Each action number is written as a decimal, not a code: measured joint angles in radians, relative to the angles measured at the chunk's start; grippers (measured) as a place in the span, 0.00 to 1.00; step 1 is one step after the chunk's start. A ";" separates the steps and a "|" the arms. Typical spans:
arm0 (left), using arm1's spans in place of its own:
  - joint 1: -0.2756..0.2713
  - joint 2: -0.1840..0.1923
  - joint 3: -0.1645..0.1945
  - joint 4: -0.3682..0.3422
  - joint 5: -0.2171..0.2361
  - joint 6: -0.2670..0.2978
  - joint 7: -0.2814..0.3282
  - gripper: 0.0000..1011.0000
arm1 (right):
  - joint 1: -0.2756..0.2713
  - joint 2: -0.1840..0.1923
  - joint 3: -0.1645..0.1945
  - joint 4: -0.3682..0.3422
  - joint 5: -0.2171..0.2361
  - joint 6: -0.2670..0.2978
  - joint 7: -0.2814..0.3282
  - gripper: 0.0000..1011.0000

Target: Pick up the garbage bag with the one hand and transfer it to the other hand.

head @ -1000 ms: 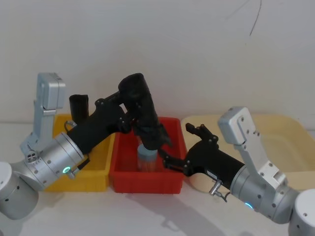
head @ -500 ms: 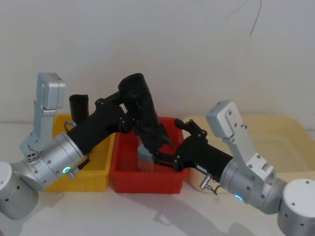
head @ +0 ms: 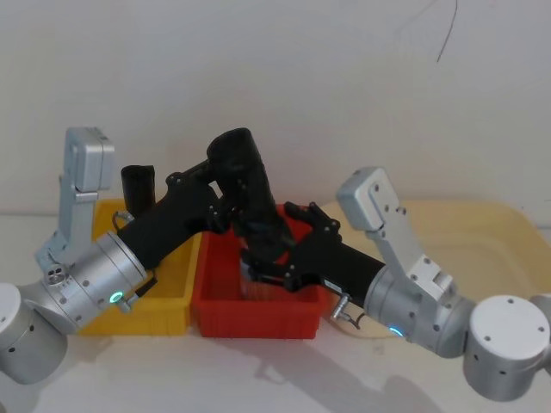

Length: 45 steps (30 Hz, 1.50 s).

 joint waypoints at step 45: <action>0.000 0.000 0.000 0.000 0.000 0.000 0.000 0.45 | 0.074 -0.068 -0.009 0.077 -0.014 0.011 -0.029 0.57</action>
